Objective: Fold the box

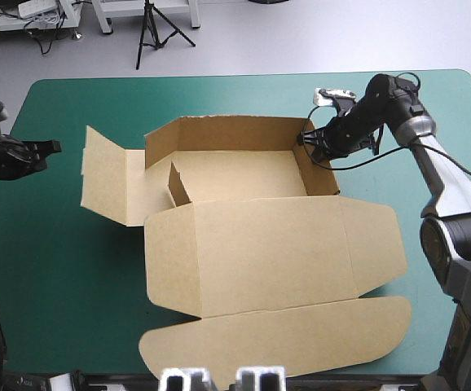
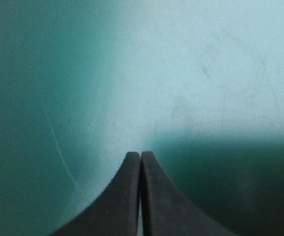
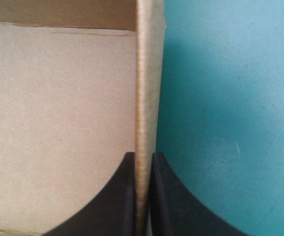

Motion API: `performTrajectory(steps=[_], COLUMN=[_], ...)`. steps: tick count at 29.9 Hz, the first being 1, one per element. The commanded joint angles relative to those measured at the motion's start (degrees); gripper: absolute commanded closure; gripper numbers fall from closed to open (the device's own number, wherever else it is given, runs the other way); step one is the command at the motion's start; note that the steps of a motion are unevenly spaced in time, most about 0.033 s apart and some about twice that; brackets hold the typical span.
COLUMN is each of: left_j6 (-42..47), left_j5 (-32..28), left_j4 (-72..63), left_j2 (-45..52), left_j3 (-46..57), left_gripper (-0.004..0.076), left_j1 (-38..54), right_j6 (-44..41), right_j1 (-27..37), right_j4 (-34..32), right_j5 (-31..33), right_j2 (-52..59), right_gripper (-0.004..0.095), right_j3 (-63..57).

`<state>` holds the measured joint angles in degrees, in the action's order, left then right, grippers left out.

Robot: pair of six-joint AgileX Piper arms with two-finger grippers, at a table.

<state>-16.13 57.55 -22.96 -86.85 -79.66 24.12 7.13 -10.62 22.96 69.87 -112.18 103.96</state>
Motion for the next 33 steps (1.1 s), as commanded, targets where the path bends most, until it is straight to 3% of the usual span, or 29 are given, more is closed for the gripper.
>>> performTrajectory(steps=[1,6,12,26,33], left_j6=[-3.9,-12.8,-22.2,-22.6,-22.0], left_j5=[-2.3,3.1,17.0,16.8,16.5], left_j4=[-11.2,-30.3,-52.8,-58.0,-56.3], left_j2=[1.5,-1.1,-5.8,0.5,7.0], left_j3=[-1.6,-1.6,-1.6,-1.6,-1.6], left_gripper=[0.0733,0.0733,0.0733,0.0733,0.0733], left_j1=[5.4,10.9,11.2,-5.0,-6.4], right_j6=[1.2,1.8,2.3,-0.1,-0.7], right_j1=[0.4,1.4,3.7,4.6,4.6], right_j4=[3.4,3.2,5.7,5.4,5.0], right_j5=[1.7,1.7,1.6,-9.0,-10.6], right_j2=[8.8,15.2,22.0,28.4,28.4], right_gripper=[0.0925,0.0925,0.0925,0.0925,0.0925], right_j3=[1.7,1.7,1.7,1.8,1.8])
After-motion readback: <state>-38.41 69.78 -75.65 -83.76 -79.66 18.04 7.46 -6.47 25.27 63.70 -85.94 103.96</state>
